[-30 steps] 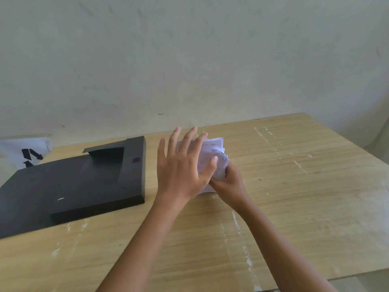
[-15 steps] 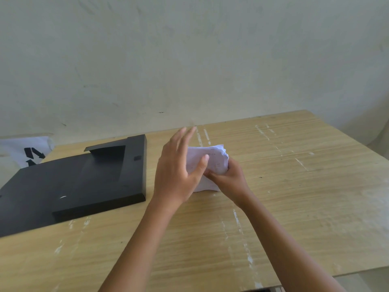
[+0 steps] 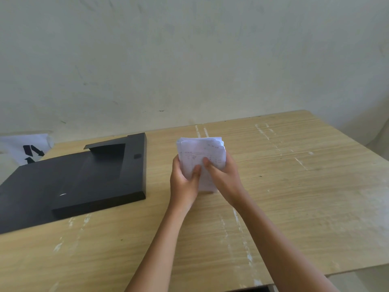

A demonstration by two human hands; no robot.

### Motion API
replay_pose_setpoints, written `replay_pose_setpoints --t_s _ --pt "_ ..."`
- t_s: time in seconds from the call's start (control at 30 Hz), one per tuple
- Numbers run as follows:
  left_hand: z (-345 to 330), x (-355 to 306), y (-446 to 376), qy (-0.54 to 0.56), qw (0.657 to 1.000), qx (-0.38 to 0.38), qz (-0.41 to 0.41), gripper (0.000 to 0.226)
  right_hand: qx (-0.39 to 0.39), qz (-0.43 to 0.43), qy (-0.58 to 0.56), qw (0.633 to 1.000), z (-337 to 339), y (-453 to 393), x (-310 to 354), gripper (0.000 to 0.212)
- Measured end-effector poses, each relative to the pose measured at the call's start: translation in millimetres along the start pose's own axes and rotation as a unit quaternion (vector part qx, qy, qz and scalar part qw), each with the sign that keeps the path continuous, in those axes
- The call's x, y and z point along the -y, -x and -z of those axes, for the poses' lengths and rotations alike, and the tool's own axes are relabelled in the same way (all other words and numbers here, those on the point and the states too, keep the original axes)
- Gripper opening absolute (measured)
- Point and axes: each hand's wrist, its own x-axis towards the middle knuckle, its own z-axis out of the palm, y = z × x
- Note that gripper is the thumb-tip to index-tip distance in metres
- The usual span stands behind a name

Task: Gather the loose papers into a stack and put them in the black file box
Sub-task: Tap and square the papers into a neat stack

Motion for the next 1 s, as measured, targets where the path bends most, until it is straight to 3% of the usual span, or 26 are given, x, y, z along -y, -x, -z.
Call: replay_pose_setpoints --t_s 0.17,0.43,0.63,0.87,1.0 --pt "3 12 3 0.022 0.999 0.013 0.045 0.016 0.02 0.003 0.009 1.0 5 4 -12 0.025" --pt "0 24 4 -0.025 1.0 -0.012 0.012 0.021 -0.07 0.029 0.029 0.997 2 4 -23 0.018" --pt "-7 26 3 -0.077 0.997 0.011 0.009 0.019 -0.037 0.027 0.096 0.994 0 11 -45 0.009" --pt "-1 27 14 -0.057 0.995 -0.087 -0.004 0.021 -0.058 0.053 0.104 0.991 3 15 -45 0.033" --pt "9 23 12 -0.021 1.0 -0.017 0.0 0.016 -0.065 0.056 0.103 0.991 5 15 -46 0.036"
